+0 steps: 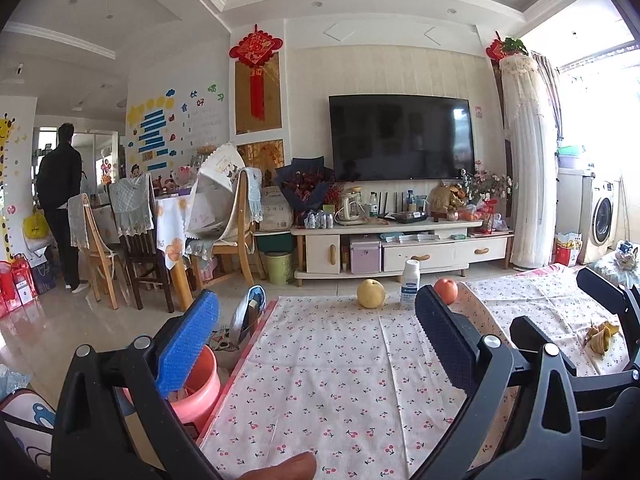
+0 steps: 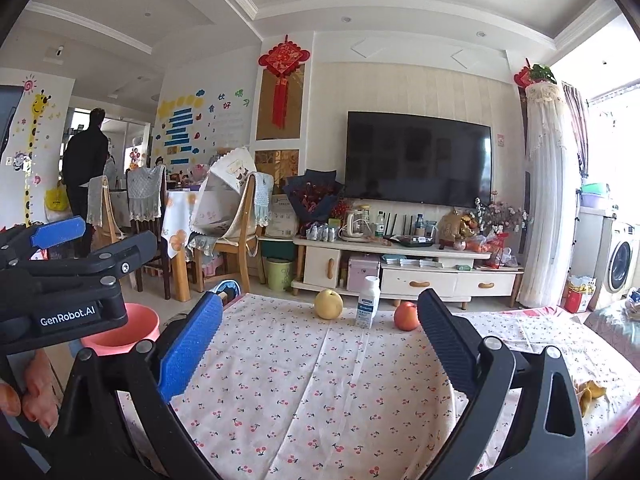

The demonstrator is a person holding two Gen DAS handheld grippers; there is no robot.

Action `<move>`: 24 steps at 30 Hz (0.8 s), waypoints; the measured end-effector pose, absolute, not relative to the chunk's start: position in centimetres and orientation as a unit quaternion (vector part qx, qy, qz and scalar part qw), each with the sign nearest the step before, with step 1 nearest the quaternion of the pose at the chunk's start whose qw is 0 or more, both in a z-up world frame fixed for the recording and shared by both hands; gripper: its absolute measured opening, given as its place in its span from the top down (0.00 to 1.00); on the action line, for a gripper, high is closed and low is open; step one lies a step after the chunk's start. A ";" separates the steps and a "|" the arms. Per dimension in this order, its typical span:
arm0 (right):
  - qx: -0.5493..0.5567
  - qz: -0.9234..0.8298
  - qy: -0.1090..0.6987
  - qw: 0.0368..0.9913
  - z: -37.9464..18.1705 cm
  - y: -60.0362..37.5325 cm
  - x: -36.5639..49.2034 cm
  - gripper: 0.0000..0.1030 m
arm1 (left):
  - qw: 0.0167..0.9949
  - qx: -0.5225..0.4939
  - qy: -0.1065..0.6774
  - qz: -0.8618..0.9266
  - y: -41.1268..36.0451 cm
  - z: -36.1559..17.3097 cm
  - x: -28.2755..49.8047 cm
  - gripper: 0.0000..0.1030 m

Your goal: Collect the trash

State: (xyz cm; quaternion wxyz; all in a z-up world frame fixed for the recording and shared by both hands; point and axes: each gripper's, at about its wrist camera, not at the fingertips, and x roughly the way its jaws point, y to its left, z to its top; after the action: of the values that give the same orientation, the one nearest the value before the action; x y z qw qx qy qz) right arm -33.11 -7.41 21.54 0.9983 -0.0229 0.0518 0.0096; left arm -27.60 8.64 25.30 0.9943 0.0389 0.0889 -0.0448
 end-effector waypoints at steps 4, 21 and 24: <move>-0.020 0.007 0.044 0.999 22.0 -7.3 -34.0 0.06 | 0.995 0.036 0.085 -0.045 8.5 25.6 -28.3 0.04; -0.002 -0.002 0.048 0.999 21.2 -8.8 -33.7 0.05 | 0.993 0.049 0.082 -0.064 7.3 24.4 -27.8 0.04; 0.010 -0.003 0.074 0.997 19.9 -9.4 -32.1 0.05 | 0.991 0.047 0.100 -0.070 7.0 23.4 -26.5 0.04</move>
State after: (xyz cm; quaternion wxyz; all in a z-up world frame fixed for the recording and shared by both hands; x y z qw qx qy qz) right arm -32.09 -9.41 19.90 0.9972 0.0095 0.0745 -0.0027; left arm -26.50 7.05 23.41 0.9914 0.0472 0.1001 -0.0704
